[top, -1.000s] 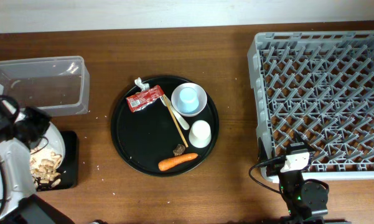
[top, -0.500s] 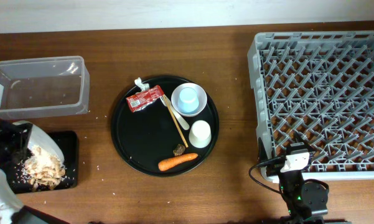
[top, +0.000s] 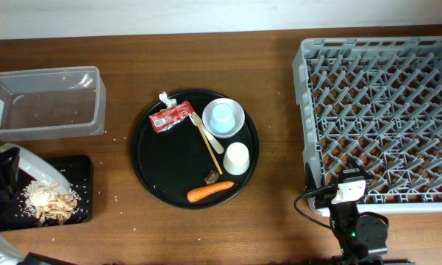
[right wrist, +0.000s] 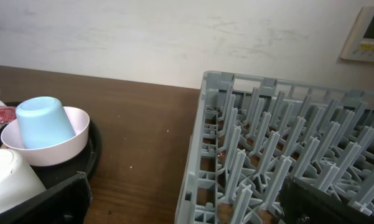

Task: Sort waste into correct bins and load items into the dishwasher rack
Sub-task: 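Shake the tilted plate over the black tray to empty it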

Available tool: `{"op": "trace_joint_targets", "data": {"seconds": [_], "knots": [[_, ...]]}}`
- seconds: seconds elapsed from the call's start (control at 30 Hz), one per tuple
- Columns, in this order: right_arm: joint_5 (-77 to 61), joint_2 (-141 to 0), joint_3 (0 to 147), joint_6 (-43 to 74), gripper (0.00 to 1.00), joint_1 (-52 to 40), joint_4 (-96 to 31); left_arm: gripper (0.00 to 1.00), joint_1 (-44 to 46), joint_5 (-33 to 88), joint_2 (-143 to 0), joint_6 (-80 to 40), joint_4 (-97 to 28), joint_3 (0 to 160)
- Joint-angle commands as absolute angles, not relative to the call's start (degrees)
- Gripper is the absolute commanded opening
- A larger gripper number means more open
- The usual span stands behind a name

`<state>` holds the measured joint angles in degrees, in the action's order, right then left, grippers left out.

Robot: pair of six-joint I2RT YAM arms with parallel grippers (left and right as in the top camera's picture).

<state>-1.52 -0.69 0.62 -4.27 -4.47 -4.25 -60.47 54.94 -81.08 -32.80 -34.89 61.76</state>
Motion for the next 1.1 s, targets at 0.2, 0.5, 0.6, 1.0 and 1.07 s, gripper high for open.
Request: {"op": "trace_joint_targets", "data": {"seconds": [0.2,0.5,0.6,1.0,1.07], "knots": [[-1.45,-0.40,0.32,-3.86,0.99,-4.10,-4.47,0.01,-61.69,57.34,-79.70,-35.62,-35.94,62.72],[-1.45,-0.40,0.32,-3.86,0.99,-4.10,-4.47,0.01,-63.51,64.05,-79.70,-35.57,-36.60,62.72],[-1.45,-0.40,0.32,-3.86,0.99,-4.10,-4.47,0.01,-63.79,54.76,-79.70,-35.14,-37.15,62.72],[-1.45,-0.40,0.32,-3.86,0.99,-4.10,-4.47,0.00,-63.70,69.43,-79.75,-31.77,-43.20,62.72],[-1.45,-0.40,0.32,-3.86,0.99,-4.10,-4.47,0.00,-63.92,68.82,-79.75,-30.72,-42.72,62.72]]}}
